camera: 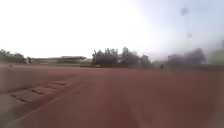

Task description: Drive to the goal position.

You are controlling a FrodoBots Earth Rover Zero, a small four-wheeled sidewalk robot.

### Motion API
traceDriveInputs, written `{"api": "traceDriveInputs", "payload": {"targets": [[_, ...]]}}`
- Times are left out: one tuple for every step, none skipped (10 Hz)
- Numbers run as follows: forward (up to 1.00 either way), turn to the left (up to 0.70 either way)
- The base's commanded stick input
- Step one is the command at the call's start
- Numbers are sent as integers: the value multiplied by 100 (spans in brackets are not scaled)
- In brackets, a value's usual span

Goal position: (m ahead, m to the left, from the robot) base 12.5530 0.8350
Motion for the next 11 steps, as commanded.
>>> {"api": "traceDriveInputs", "payload": {"targets": [[70, 0], [70, 0], [70, 0], [70, 0], [70, 0], [70, 0], [70, 0], [70, 0], [70, 0], [70, 0], [70, 0]]}}
